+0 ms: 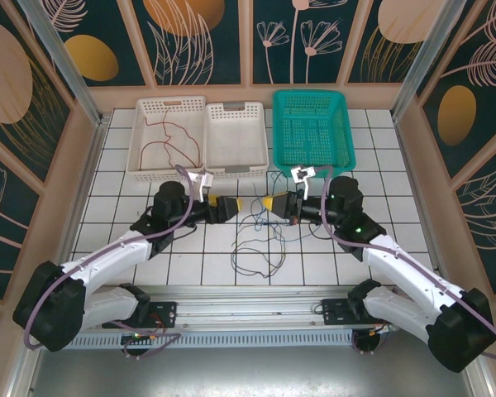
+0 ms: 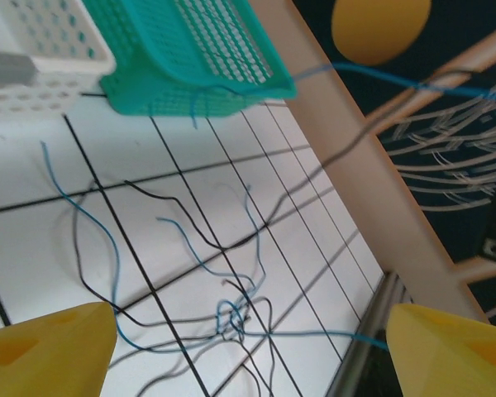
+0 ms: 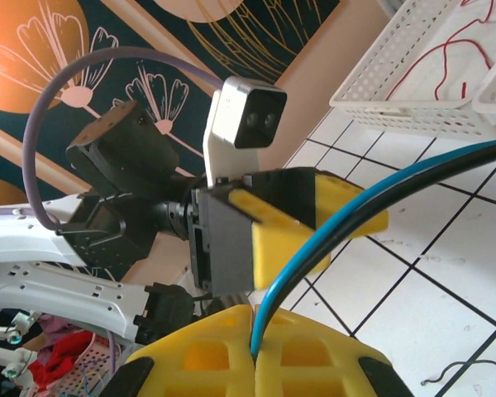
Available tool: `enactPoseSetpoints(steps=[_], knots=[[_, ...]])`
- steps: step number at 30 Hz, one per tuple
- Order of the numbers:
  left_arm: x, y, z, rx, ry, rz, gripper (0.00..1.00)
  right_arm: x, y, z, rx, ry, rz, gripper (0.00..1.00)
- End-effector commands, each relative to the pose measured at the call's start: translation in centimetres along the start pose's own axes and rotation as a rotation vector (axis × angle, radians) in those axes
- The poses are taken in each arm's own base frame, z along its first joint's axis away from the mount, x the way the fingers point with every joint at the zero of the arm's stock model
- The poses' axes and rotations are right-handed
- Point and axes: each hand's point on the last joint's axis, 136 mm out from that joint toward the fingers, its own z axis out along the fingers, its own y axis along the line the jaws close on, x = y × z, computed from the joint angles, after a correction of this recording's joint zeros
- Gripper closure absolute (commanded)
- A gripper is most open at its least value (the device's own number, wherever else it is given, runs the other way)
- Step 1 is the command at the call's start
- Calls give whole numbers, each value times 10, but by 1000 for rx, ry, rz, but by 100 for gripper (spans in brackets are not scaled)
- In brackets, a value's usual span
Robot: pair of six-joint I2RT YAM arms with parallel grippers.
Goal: Untangle the cables
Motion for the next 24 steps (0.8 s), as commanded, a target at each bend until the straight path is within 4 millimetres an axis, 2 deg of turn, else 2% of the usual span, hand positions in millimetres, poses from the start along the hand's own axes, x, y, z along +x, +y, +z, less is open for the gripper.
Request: enactPoseSetpoints(steps=[1,10,20,24], knots=[[-1,-34,-5,156,-25,77,15,-16,22,-1,-80,-24,-48,100],[31,-57,0,262,51,100,16,-14,17,5,-90,-9,-32,100],[41,-59,-4,289,68,92,17,-12,13,6,-97,-7,-23,100],[42,-60,-3,295,69,92,25,-12,13,7,-100,-3,-20,100]])
